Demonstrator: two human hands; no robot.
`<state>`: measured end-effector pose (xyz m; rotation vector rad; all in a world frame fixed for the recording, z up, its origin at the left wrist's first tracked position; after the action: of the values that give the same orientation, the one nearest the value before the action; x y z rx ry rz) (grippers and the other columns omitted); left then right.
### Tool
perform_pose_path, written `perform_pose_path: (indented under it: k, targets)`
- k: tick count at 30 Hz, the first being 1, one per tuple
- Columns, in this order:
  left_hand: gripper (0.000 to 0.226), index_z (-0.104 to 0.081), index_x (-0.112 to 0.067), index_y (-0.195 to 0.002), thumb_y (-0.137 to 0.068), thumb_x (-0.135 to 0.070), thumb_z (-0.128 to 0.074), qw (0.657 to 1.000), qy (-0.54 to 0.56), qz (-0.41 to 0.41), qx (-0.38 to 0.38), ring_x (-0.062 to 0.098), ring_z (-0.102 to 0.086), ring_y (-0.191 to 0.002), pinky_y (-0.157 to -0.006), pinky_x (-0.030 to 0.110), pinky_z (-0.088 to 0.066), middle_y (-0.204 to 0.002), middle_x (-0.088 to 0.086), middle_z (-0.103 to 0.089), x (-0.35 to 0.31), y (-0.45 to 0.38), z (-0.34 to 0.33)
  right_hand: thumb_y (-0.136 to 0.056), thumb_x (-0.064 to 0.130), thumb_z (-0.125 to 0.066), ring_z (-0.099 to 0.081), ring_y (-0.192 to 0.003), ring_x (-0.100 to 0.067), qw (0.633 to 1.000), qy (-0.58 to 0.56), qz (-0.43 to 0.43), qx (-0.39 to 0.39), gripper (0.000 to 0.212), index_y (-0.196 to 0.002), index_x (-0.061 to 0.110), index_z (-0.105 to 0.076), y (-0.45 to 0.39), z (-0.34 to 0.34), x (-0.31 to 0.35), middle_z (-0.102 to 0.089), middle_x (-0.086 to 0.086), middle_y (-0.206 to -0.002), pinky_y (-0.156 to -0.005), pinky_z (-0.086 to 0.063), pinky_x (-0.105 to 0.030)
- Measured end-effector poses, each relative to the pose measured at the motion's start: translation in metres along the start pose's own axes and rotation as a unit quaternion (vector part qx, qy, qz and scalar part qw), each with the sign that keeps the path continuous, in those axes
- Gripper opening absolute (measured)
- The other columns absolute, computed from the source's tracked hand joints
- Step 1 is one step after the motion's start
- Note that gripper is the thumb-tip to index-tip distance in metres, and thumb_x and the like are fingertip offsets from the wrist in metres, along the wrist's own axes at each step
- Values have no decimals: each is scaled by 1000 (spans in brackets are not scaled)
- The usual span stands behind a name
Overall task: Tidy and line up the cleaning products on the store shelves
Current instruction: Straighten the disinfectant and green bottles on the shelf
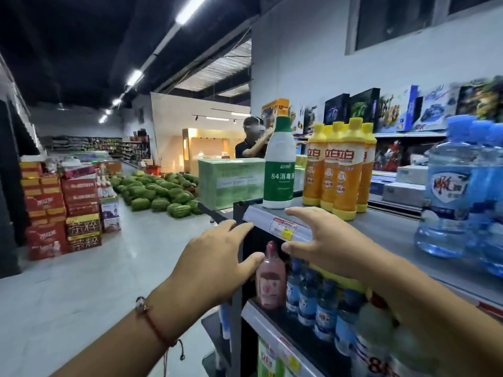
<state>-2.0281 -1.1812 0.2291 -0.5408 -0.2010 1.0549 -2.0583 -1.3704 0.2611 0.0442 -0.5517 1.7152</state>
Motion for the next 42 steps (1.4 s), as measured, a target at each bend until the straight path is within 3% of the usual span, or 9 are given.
perform_pose_path:
  k: [6,11,16,20,22,26,31,36,42]
  targets:
    - [66,-26,-42,-154,-95,-67,-40,997,58,-56,-18,10,-39,-139,-105,30,-40,-157,-18,-33,64,-89,-35,-91,43,-70,-38,-142,-11,995,-35,-79,-45,72,-153,30,-36,-102,-11,-11,-38,8,-158,-105,-33,-22]
    - [69,-24,-40,-155,-94,-62,-48,983,156,-91,-28,12,-42,-136,-106,32,-42,-153,-14,-36,90,-167,-65,-90,33,-72,-58,-101,-3,957,-182,-186,-129,68,-149,23,-40,-169,-18,-40,-57,9,-132,-76,-43,-13]
    - [82,-8,-32,-160,-96,-55,-53,954,288,-76,16,21,-39,-141,-106,36,-40,-161,-3,-27,70,-225,-103,-92,47,-66,-55,-117,-13,909,-249,-226,-245,67,-146,23,-36,-201,-33,-67,-51,1,-145,-93,-47,-30]
    - [80,-12,-33,-159,-95,-45,-59,882,465,-52,57,21,-48,-133,-105,38,-43,-153,0,-42,43,-253,-128,-77,80,-54,-34,-145,-23,881,-288,-244,-287,105,-158,27,-14,-214,-42,-78,-28,-1,-162,-114,-36,-44]
    - [67,-22,-40,-153,-96,-42,-56,845,528,-38,70,19,-57,-120,-101,40,-48,-139,-3,-56,35,-259,-138,-87,69,-53,-42,-140,-20,877,-323,-232,-271,87,-156,29,-18,-217,-46,-79,-41,0,-153,-104,-41,-33]
    - [39,-39,-44,-138,-101,-41,-47,834,549,-25,50,20,-63,-107,-94,44,-51,-122,-5,-64,37,-262,-145,-92,59,-54,-58,-106,3,893,-321,-207,-236,48,-133,36,-44,-219,-52,-71,-61,19,-116,-76,-45,-13]
    - [27,-48,-47,-127,-102,-38,-48,799,600,-45,18,12,-66,-99,-89,49,-56,-110,-13,-68,41,-253,-138,-90,54,-63,-61,-106,0,885,-338,-205,-244,49,-130,30,-47,-212,-47,-63,-64,14,-116,-84,-51,-18]
    - [20,-54,-50,-119,-99,-51,-49,702,703,-108,-1,1,-67,-97,-81,32,-57,-104,-22,-69,51,-233,-105,-83,61,-62,-64,-116,-15,886,-330,-185,-268,67,-137,25,-48,-195,-31,-33,-66,0,-126,-94,-56,-32]
    - [37,-68,-18,-116,-91,-44,-55,486,858,-67,154,30,-74,-93,-73,43,-62,-102,11,-76,38,-167,-96,-86,47,-65,-70,-108,-35,812,-443,-196,-325,52,-126,15,-62,-137,-36,11,-72,-16,-117,-96,-55,-53]
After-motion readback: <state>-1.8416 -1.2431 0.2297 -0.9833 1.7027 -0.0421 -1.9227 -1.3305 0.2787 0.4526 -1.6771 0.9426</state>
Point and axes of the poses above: each hand's wrist, its own y-axis away from the middle knuckle, its own z-axis out of the back of the hand, x = y × z, the point moved 4 cm from there along -y, towards the middle knuckle
